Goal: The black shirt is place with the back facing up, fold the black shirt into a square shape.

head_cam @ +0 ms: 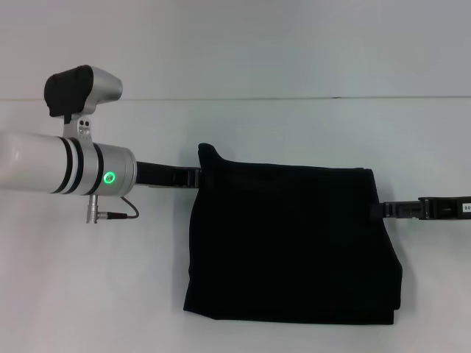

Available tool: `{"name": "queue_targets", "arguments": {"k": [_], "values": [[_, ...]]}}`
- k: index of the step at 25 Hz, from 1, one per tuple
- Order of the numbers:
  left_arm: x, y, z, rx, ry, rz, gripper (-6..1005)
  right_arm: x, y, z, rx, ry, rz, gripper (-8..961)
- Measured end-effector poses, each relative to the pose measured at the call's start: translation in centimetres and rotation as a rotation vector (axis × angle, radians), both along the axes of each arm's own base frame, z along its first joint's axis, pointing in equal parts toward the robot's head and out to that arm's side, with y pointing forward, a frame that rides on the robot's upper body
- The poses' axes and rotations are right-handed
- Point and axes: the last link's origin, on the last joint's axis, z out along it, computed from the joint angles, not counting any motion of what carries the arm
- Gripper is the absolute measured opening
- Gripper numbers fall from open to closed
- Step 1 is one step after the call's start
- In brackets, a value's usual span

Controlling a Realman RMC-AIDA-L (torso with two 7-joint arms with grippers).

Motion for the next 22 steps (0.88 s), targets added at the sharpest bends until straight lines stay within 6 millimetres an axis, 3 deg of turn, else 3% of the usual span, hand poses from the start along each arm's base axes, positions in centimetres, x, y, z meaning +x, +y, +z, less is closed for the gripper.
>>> {"name": "queue_targets", "arguments": {"k": [22], "values": [[0.2, 1.3, 0.7, 0.067, -0.002, 0.052, 60, 0.3, 0.2, 1.1, 0.032, 0.009, -0.01, 905]]}}
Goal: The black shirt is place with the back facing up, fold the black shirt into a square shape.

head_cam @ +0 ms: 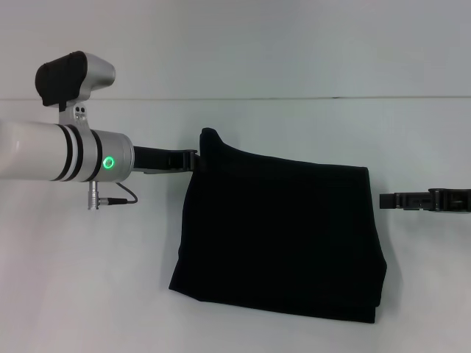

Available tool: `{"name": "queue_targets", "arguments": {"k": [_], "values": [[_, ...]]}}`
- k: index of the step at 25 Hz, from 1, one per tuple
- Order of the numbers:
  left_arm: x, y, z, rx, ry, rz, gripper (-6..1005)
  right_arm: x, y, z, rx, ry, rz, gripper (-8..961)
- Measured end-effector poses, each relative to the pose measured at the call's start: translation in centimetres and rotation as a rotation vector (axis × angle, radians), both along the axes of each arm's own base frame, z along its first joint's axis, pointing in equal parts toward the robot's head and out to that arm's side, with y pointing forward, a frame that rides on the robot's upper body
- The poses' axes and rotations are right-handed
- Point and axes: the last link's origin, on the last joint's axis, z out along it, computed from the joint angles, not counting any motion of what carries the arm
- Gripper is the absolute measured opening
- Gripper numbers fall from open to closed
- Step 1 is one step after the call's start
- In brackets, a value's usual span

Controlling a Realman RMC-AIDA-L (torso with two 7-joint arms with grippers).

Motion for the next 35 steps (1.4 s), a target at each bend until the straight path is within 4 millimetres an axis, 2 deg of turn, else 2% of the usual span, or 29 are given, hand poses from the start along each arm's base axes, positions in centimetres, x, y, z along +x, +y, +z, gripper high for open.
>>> {"name": "queue_targets", "arguments": {"k": [6, 18, 30, 35], "values": [[-0.4, -0.2, 0.1, 0.004, -0.017, 0.033, 71, -0.2, 0.1, 0.2, -0.003, 0.001, 0.006, 844], [-1.4, -1.3, 1.2, -0.01, -0.088, 0.075, 93, -0.3, 0.3, 0.4, -0.002, -0.001, 0.013, 848], [-1.4, -1.1, 1.6, 0.006, -0.088, 0.063, 116, -0.3, 0.3, 0.4, -0.002, -0.001, 0.013, 849], [-1.5, -1.0, 2.9, 0.035, -0.082, 0.043, 125, -0.4, 0.2, 0.4, -0.005, 0.007, 0.016, 852]]}}
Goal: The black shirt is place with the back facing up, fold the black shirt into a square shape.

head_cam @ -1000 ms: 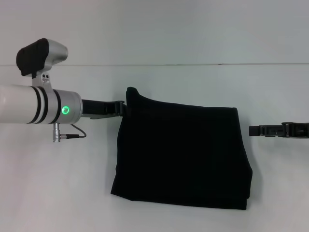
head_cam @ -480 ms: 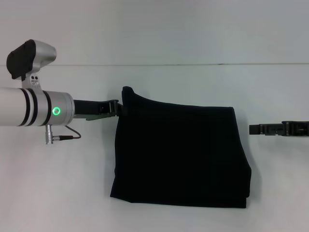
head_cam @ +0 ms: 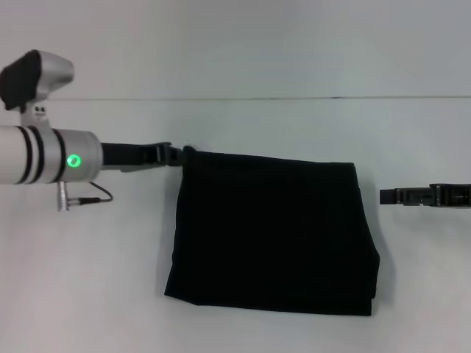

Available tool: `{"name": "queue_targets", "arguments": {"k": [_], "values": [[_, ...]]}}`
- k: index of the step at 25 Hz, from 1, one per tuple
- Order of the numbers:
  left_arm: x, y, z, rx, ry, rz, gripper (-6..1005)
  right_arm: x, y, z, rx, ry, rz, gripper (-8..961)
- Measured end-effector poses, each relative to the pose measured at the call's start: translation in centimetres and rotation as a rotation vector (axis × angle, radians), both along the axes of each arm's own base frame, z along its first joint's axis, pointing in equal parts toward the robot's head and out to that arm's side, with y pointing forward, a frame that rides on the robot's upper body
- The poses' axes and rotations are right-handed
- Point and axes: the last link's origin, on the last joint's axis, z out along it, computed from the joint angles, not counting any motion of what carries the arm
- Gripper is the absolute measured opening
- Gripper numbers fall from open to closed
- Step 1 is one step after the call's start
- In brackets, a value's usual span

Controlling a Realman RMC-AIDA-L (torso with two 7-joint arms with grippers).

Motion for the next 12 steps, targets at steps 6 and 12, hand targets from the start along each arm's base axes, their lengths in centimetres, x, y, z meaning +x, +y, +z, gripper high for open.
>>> {"name": "queue_targets", "arguments": {"k": [6, 12], "values": [[-1.1, 0.1, 4.3, 0.122, -0.003, -0.008, 136, -0.7, 0.2, 1.9, 0.045, 0.049, 0.039, 857], [1.6, -3.9, 7.6, 0.134, -0.138, -0.352, 440, -2.2, -1.4, 4.2, 0.126, 0.192, 0.229, 862]]}}
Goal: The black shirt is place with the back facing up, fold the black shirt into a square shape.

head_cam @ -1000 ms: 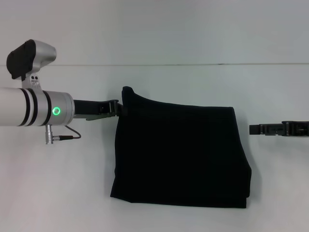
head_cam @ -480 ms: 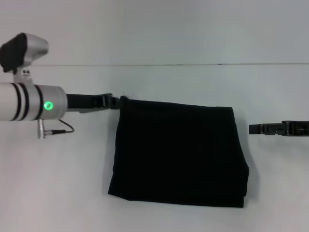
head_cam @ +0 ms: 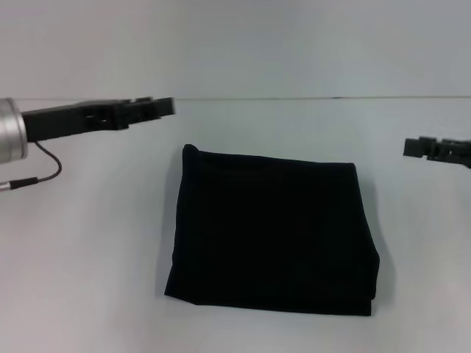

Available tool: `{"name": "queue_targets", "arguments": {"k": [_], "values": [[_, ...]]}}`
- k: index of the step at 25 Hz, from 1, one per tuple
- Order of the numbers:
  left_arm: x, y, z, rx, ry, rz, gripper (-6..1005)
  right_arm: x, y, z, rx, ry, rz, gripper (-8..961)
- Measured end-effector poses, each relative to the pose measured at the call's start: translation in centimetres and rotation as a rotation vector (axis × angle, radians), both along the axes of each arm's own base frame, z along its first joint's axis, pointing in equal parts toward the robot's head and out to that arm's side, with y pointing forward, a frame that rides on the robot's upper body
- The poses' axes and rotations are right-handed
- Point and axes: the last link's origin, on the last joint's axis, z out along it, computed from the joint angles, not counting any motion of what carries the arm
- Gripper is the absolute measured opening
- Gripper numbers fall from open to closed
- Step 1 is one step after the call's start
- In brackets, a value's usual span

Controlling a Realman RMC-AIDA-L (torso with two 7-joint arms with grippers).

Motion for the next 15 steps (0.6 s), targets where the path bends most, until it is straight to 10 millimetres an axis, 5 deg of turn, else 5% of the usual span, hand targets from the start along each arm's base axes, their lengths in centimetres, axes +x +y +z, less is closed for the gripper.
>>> {"name": "queue_targets", "arguments": {"k": [5, 15], "values": [[1.8, -2.9, -0.5, 0.014, -0.026, -0.319, 546, -1.7, -1.1, -0.2, 0.045, -0.034, 0.139, 880], [2.7, -3.6, -4.1, -0.142, 0.233, -0.515, 881, -5.0, 0.3, -2.6, -0.026, -0.225, 0.228, 890]]}}
